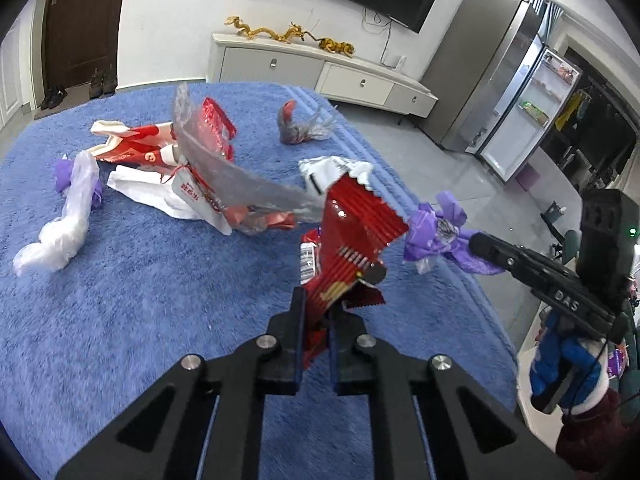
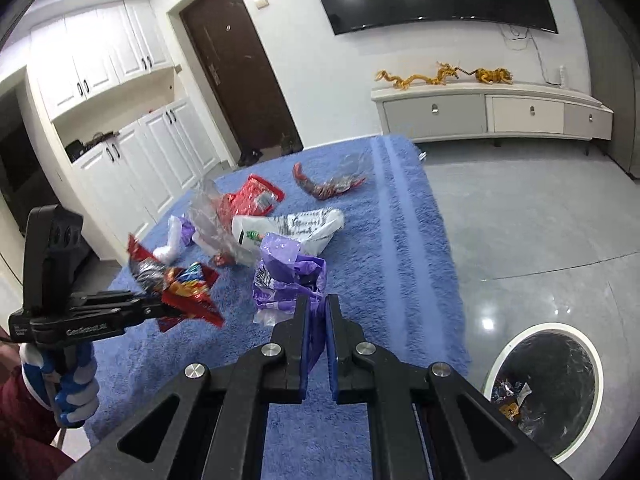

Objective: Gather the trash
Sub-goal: 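Grasp the red snack wrapper with the left gripper while the right grasps the purple bag, then carry the red wrapper and purple bag to the trash bin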

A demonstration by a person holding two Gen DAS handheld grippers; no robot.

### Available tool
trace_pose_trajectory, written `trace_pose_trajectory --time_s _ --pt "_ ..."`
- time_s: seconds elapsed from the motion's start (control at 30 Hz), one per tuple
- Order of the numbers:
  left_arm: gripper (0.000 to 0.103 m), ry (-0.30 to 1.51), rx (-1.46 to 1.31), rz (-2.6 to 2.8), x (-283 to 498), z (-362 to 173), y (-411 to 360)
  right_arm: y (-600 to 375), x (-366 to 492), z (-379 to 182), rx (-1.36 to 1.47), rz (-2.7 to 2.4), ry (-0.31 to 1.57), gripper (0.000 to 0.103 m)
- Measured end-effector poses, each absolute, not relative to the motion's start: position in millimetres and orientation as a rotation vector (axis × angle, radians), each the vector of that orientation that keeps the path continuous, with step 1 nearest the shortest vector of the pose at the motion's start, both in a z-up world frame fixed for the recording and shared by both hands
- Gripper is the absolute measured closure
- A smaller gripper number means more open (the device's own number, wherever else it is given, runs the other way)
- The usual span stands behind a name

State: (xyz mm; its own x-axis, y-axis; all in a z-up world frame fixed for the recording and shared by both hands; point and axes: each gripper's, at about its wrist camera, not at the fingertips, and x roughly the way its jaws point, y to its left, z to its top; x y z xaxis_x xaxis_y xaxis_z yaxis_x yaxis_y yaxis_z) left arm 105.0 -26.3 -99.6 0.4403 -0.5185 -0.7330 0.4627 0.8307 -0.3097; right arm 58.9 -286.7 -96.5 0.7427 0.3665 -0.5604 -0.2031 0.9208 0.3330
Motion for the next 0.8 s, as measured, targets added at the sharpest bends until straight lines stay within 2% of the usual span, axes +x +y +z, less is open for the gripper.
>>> trace_pose_trajectory --time_s 0.23,0.43,0.8 --pt "0.095 0.889 -0.061 -0.687 98.4 -70.8 -50.1 -312.7 49.7 -85.5 0.303 0.272 0.596 0.096" --pt "0.095 0.891 0.014 -0.788 110.8 -65.2 -109.7 -354.2 46.4 -91.9 0.358 0.145 0.575 0.096" --pt "0.094 0.982 0.214 -0.985 124.3 -104.1 -275.3 -471.9 22.0 -191.7 0.506 -0.309 0.774 0.096"
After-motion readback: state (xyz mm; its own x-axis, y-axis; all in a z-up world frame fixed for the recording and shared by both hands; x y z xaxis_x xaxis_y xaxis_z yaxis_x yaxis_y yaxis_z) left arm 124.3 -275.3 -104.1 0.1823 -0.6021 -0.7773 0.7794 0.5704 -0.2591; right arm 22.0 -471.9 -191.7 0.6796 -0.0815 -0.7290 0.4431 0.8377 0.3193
